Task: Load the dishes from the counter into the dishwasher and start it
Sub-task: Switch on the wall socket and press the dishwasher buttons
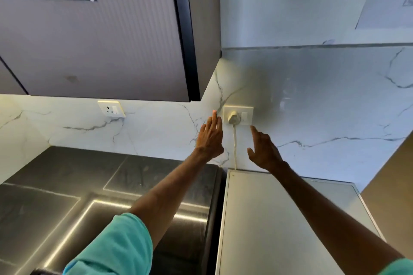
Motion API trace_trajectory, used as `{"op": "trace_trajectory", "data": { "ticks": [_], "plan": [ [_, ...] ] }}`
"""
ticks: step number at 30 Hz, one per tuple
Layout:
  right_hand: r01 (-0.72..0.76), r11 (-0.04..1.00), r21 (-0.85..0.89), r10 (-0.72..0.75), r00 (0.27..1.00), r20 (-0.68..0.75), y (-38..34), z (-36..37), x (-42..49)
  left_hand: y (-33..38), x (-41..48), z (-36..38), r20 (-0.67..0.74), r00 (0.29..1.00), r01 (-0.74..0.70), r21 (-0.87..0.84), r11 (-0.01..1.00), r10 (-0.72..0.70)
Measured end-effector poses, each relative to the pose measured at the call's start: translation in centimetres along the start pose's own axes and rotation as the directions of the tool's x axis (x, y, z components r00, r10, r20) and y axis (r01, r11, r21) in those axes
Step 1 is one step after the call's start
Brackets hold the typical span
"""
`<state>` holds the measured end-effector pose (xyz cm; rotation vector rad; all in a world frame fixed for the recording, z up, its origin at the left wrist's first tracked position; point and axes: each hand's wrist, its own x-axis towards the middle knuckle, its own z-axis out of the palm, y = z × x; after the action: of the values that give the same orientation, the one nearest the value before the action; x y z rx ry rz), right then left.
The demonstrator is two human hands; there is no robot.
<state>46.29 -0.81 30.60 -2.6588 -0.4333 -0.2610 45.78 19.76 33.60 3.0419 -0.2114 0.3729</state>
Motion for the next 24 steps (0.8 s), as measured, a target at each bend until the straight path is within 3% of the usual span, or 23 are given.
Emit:
{"op": "trace_trajectory", "data": {
  "ticks": [5, 9, 14, 24],
  "plan": [
    [0.029, 0.958, -0.285, -0.021, 0.999, 0.031, 0.7, 2.8, 2.5, -2.5, 5.3, 0.6, -0.020, 1.000, -0.003, 0.095, 0.995, 0.005],
    [0.070, 0.906, -0.418, -0.059, 0.998, 0.038, 1.4, 4.6, 3.0, -3.8, 6.7, 1.8, 0.070, 0.997, 0.004, 0.174, 0.985, -0.016],
    [0.074, 0.921, -0.383, -0.053, 0.996, 0.065, 1.5, 4.9, 4.4, -3.9, 7.5, 3.6, 0.110, 0.994, -0.004, 0.207, 0.978, -0.020],
    [0.020, 0.905, -0.424, 0.034, 0.992, 0.118, 1.4, 6.7, 6.0, -4.6, 8.2, 6.2, 0.034, 0.999, 0.000, 0.176, 0.984, -0.006]
  ]
}}
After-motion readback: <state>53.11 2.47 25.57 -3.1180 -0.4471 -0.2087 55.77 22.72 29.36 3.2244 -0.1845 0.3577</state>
